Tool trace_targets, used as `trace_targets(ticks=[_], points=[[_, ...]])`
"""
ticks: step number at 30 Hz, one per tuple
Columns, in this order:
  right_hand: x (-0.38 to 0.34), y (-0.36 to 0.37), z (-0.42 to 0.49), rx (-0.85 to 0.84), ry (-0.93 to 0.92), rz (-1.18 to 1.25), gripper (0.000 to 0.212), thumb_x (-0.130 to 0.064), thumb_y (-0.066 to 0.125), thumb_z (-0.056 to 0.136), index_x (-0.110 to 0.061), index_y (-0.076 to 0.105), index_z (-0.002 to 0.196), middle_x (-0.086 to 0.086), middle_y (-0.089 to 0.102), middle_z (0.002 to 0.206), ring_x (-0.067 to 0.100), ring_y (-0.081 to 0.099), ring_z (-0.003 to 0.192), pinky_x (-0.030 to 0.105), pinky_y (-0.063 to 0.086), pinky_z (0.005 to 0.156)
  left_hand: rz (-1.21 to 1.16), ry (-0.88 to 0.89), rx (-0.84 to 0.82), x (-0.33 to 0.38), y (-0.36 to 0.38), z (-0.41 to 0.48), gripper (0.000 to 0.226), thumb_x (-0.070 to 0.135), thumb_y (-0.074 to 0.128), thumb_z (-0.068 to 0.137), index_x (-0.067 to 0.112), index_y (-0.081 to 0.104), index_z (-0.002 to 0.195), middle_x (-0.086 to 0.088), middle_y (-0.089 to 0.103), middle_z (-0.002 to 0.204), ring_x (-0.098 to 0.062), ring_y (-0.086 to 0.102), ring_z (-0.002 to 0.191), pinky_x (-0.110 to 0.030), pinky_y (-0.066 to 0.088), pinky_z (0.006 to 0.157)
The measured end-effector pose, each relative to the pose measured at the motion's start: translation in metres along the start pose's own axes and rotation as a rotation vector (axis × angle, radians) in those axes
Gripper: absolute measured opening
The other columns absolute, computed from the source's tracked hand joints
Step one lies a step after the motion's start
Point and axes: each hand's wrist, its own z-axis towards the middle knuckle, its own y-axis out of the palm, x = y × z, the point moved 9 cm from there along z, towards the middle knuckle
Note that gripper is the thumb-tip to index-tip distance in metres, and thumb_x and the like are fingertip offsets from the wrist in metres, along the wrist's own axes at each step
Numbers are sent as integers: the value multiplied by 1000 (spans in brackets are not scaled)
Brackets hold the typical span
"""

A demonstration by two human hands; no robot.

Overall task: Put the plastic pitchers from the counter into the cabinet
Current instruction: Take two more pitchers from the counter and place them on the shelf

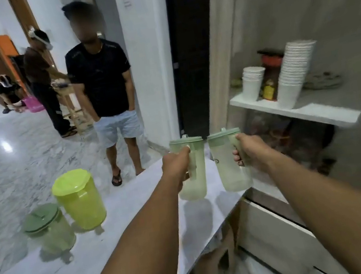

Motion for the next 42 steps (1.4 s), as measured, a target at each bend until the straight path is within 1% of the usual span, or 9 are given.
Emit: trace_targets(ticks=[2,6,9,14,20,25,30,37,42], points=[[-7,-75,-27,70,-11,45,34,-33,46,98,-2,61,98,12,56,70,24,54,55,30,40,49,43,23,-123,16,58,-36,19,31,66,92,13,62,96,-10,72,94,-28,76,78,-37,60,71],[-17,-232,-82,221,-45,132,32,-35,43,97,-8,58,104,10,54,69,24,57,56,27,41,48,94,96,-388,42,191,-112,22,31,63,95,11,61,104,-12,72,103,-26,77,80,-46,60,88],[-23,-350,-123,377,-69,194,36,-37,44,95,-9,59,112,7,56,69,24,62,58,30,46,50,78,172,-523,59,292,-169,19,28,62,93,12,63,103,-14,74,105,-28,78,76,-44,61,77],[-37,-512,-193,570,-146,218,35,-36,44,98,-8,59,112,10,63,80,27,70,79,41,60,69,45,223,-696,76,453,-254,34,34,63,92,9,63,115,-12,74,106,-21,79,73,-43,63,77],[-49,-659,-230,725,-226,215,31,-35,45,99,-12,59,115,11,67,87,28,71,87,49,58,86,-40,197,-768,72,609,-312,31,36,65,90,10,62,107,-14,74,104,-22,79,76,-45,64,71],[-48,-735,-202,747,-213,263,37,-37,46,97,-12,59,121,7,68,82,24,72,76,45,57,83,-22,197,-752,70,684,-309,30,35,65,91,8,66,105,-13,77,96,-23,79,72,-46,63,78],[-32,-774,-138,727,-187,328,35,-36,46,99,-12,58,121,8,68,83,23,72,77,44,55,84,88,269,-682,77,739,-268,26,39,64,91,14,62,87,-12,77,86,-28,78,85,-44,59,81],[-28,-803,-29,735,-192,373,29,-29,46,101,-9,67,105,10,73,82,26,71,77,49,56,90,165,286,-701,90,825,-195,31,31,61,93,4,71,101,-14,79,89,-30,78,86,-49,61,83],[-44,-815,46,699,-211,341,33,-30,44,103,-3,61,114,11,67,88,30,68,89,50,51,97,227,271,-716,97,879,-147,31,30,57,90,2,70,96,-9,79,87,-30,77,90,-44,60,85]])
